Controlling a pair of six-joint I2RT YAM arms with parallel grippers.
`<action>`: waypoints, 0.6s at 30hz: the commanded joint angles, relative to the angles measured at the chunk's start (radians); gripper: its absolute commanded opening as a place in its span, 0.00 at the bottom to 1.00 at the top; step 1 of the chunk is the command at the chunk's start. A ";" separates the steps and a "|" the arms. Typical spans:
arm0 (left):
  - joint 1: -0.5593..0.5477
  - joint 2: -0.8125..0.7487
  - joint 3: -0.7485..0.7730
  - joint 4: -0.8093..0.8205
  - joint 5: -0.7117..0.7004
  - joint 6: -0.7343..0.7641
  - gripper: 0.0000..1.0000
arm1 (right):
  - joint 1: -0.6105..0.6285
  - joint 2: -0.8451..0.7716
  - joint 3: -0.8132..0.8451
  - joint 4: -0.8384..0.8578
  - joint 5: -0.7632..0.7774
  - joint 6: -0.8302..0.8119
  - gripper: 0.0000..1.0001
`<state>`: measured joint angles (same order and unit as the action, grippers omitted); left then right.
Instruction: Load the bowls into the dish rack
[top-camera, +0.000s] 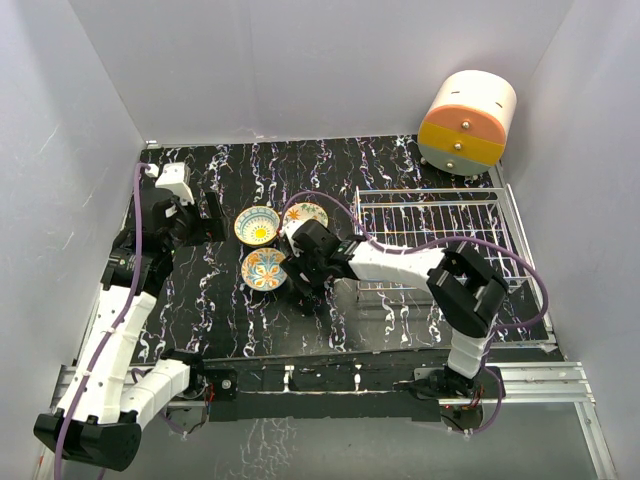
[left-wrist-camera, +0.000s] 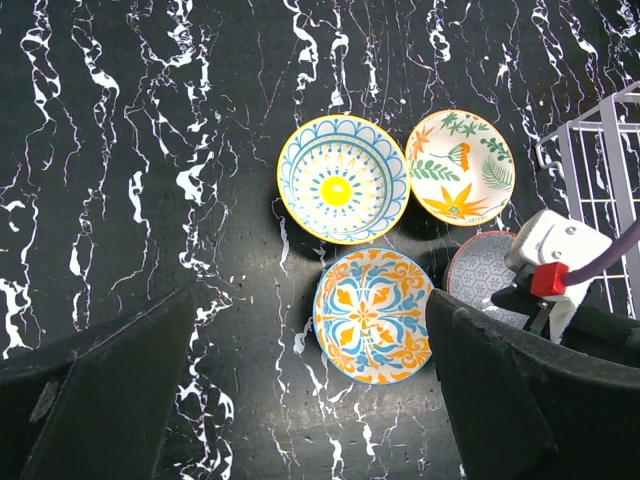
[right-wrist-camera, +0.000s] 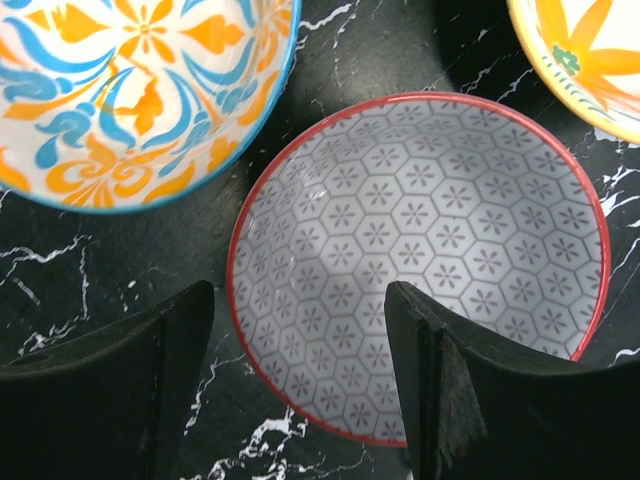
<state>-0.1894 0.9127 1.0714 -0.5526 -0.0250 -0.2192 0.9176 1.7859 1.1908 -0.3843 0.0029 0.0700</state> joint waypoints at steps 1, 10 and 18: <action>-0.004 -0.026 -0.005 -0.011 -0.015 0.014 0.97 | 0.010 0.023 0.005 0.126 0.062 0.010 0.70; -0.003 -0.040 0.000 -0.034 -0.036 0.027 0.97 | 0.028 0.074 -0.008 0.189 0.130 -0.004 0.54; -0.004 -0.050 -0.003 -0.038 -0.042 0.027 0.97 | 0.040 0.069 -0.045 0.212 0.214 0.024 0.28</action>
<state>-0.1894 0.8845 1.0672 -0.5732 -0.0536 -0.2012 0.9516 1.8610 1.1664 -0.2325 0.1432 0.0795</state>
